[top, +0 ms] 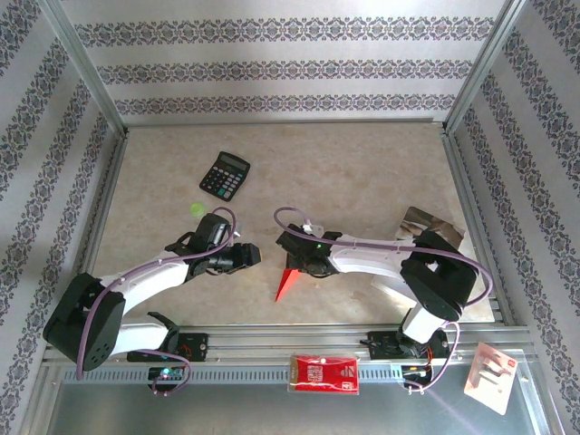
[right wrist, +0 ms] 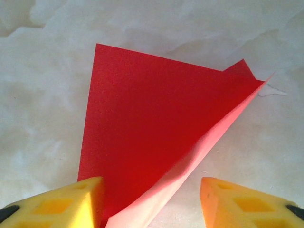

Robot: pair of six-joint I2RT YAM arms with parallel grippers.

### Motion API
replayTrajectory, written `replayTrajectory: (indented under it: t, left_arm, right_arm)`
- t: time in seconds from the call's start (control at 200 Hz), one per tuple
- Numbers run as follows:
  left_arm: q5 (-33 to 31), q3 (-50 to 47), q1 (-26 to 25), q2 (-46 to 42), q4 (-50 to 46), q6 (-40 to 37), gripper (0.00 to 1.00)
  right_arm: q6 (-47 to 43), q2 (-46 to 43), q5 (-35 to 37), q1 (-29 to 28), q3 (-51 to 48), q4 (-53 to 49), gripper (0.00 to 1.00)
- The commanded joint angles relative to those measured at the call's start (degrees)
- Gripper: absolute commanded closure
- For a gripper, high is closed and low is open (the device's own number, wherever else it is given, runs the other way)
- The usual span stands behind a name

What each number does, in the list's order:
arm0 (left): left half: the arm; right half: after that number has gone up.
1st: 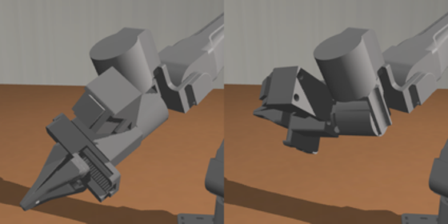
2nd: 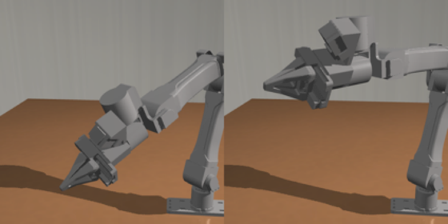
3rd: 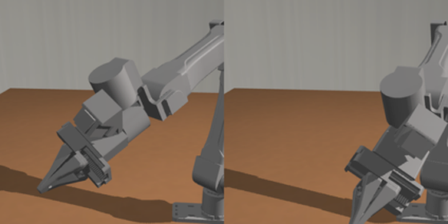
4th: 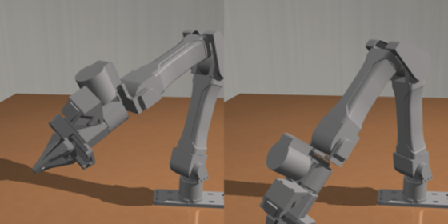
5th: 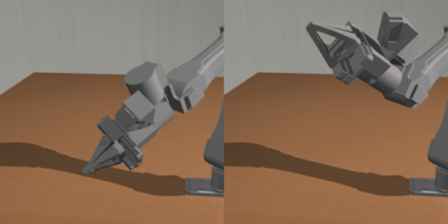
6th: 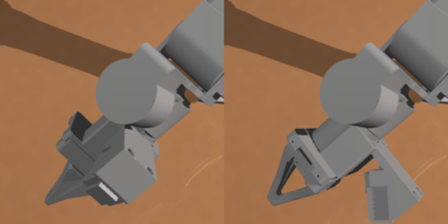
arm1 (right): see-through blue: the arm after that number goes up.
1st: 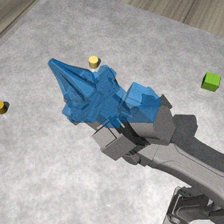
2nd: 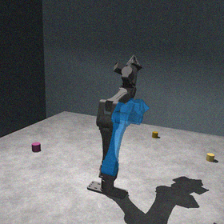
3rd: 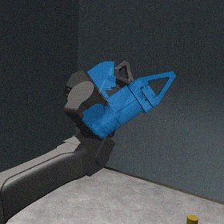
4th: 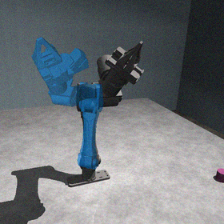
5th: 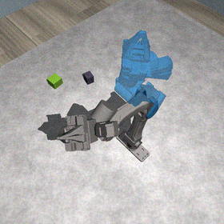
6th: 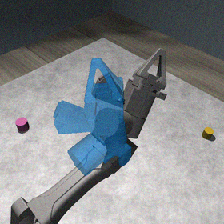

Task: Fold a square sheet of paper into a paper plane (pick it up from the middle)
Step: Move a paper plane to the center of the table.

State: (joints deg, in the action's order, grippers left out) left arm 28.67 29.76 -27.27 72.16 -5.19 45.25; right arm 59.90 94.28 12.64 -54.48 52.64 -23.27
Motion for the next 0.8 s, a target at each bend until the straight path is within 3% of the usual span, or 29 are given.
replayTrajectory:
  t: [0.0,0.25,0.395,0.669,0.799]
  left_arm:
    - [0.57,0.72,0.50,0.66,-1.44,-0.74,0.52]
    - [1.76,1.07,0.32,0.67,-0.76,-0.57,0.48]
    - [3.21,-0.07,-1.44,-0.39,4.23,1.95,0.46]
    - [4.59,5.63,-9.53,9.14,9.93,2.82,0.44]
    - [5.25,8.14,-10.43,14.93,12.62,4.55,0.48]
  right_arm:
    - [0.64,-2.44,1.86,0.44,-1.43,-1.08,0.53]
    - [1.29,-5.15,-0.29,2.73,-5.90,1.85,0.78]
    - [-2.20,-9.08,-3.24,5.00,-10.06,8.23,0.92]
    - [-5.52,-14.40,-13.17,10.81,-19.17,21.04,0.99]
    - [-6.42,-14.83,-16.28,13.66,-21.77,23.28,0.99]
